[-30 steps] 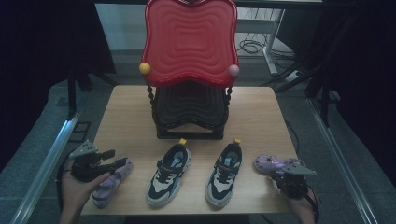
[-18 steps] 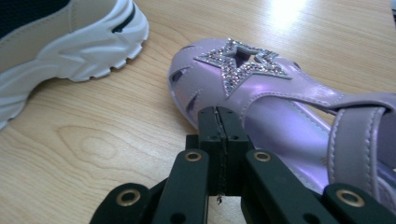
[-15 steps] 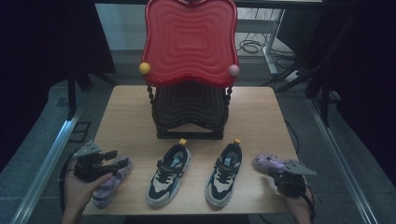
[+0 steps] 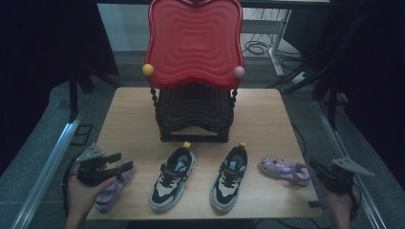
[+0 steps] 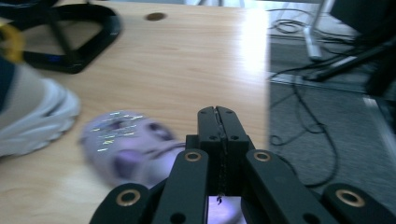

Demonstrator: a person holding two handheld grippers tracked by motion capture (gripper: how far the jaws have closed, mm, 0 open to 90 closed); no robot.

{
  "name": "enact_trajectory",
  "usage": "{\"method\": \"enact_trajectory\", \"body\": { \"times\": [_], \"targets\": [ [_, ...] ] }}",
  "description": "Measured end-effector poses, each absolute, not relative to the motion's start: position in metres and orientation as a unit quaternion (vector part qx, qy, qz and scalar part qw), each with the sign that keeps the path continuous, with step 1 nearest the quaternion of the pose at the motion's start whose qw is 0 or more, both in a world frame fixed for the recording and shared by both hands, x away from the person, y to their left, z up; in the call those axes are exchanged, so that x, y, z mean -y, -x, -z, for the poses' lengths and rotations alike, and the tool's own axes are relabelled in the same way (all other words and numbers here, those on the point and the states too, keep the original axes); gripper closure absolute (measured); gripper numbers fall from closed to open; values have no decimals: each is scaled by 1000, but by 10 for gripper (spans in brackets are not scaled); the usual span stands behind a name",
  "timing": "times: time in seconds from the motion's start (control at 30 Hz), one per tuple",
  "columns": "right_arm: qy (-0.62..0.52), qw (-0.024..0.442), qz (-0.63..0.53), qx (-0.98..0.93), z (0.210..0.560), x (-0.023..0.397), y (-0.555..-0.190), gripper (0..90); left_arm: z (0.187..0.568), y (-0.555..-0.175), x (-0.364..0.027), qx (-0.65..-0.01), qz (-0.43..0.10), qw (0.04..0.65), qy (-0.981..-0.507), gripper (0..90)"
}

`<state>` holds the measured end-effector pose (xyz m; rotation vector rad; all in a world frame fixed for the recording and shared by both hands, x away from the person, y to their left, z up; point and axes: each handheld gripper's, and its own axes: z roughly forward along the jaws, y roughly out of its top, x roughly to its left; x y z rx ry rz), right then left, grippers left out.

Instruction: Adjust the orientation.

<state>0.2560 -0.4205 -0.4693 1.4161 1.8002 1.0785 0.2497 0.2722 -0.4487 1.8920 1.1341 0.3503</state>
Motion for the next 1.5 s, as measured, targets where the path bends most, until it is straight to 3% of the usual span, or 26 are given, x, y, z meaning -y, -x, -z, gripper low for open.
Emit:
{"method": "enact_trajectory", "body": {
  "times": [0.27,0.57,1.5],
  "targets": [
    [-553,277,-400,-676,486,448,-271,898,450,-247,-273,-461,-143,438,-759,387],
    [-551,256,-391,-692,500,444,-279,898,450,-247,-277,-465,-144,437,-756,387],
    [-531,253,-369,-719,503,420,-248,898,450,-246,-279,-467,-139,435,-757,384]
  ]
}}
